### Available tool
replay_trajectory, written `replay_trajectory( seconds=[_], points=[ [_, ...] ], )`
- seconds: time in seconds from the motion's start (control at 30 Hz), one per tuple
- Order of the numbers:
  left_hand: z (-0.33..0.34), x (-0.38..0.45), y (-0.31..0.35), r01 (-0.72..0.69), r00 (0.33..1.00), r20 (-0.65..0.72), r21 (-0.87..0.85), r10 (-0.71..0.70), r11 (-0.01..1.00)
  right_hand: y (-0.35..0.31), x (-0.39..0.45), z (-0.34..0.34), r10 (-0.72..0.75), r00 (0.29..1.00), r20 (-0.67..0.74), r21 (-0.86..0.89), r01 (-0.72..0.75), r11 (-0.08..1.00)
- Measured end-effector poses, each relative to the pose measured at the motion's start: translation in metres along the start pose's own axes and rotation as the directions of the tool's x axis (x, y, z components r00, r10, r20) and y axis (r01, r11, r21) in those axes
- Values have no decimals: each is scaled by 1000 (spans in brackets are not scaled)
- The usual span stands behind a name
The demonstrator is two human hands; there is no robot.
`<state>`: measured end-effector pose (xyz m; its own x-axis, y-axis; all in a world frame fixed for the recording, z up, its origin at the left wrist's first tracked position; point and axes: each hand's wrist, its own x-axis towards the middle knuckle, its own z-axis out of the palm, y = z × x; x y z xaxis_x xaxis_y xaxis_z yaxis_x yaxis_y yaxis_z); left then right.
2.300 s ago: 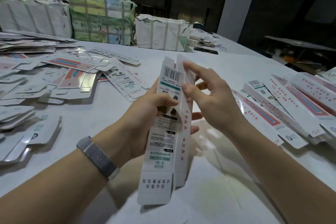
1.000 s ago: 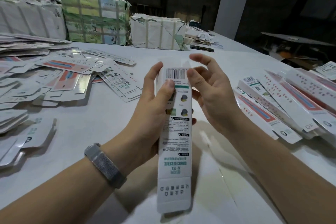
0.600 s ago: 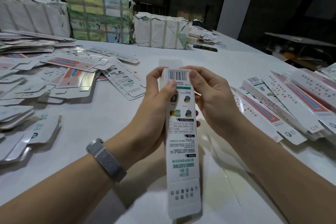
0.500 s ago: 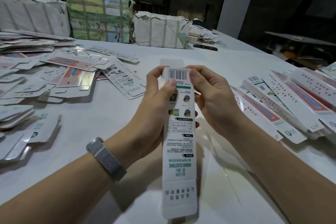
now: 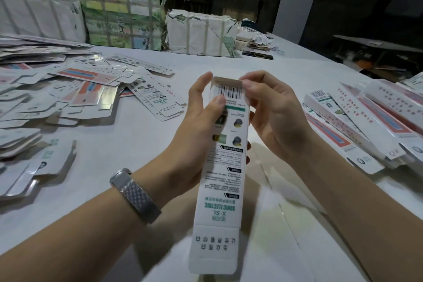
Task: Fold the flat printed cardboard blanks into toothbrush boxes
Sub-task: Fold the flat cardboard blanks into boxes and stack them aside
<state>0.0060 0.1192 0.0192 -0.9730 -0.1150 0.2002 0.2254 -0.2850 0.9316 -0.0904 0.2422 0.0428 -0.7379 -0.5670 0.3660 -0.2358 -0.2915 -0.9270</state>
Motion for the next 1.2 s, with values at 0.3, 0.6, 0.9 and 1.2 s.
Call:
replay_trajectory(
  seconds=[0.3, 0.6, 0.9, 1.2],
  points=[
    [1, -1, -4, 36, 996, 80, 61, -41, 997, -3, 2, -5, 58, 998, 9, -88, -57, 995],
    [0, -1, -1, 72, 993, 90, 69, -79, 995, -5, 0, -4, -27, 997, -67, -172, 15, 985],
    [-3, 0, -5, 49, 985, 163, 27, -53, 998, -13, 2, -11, 45, 999, -2, -190, -45, 981],
    [-4, -1, -1, 16, 991, 134, 38, -21, 999, -17, 2, -17, 59, 994, 87, -201, -40, 979]
  ],
)
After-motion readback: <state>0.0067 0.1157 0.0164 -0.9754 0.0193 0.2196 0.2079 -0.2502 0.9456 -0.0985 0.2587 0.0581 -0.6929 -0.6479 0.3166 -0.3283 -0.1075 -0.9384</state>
